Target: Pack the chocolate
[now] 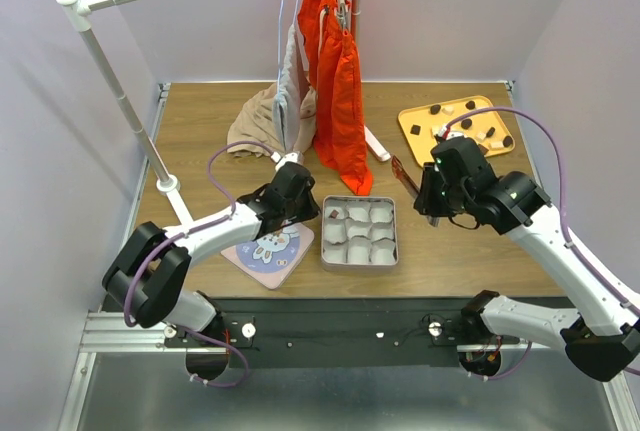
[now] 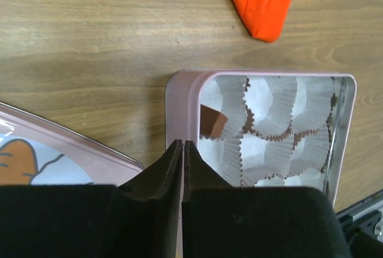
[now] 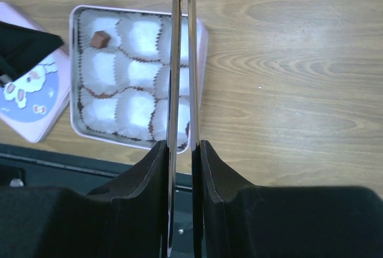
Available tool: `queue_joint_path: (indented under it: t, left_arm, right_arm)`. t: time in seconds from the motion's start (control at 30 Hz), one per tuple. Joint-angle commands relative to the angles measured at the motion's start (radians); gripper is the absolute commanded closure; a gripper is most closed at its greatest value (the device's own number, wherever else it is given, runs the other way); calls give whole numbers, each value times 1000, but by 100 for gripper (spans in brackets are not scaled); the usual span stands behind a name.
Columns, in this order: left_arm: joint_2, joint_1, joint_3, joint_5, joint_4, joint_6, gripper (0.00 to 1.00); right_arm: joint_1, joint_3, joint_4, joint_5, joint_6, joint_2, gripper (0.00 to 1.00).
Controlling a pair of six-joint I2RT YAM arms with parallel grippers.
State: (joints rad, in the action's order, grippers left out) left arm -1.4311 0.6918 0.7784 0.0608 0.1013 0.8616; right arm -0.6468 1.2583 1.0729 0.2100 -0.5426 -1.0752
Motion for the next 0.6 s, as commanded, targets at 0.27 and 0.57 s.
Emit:
queue_joint_path:
  t: [0.27, 0.57]
  left_arm:
    - [14, -48, 9, 27, -46, -30, 86]
    - [109, -38, 13, -39, -2, -194, 83]
  right_arm:
    - [97, -23, -31, 174, -42, -48, 66]
    - [378, -48, -223, -32, 78, -126, 66]
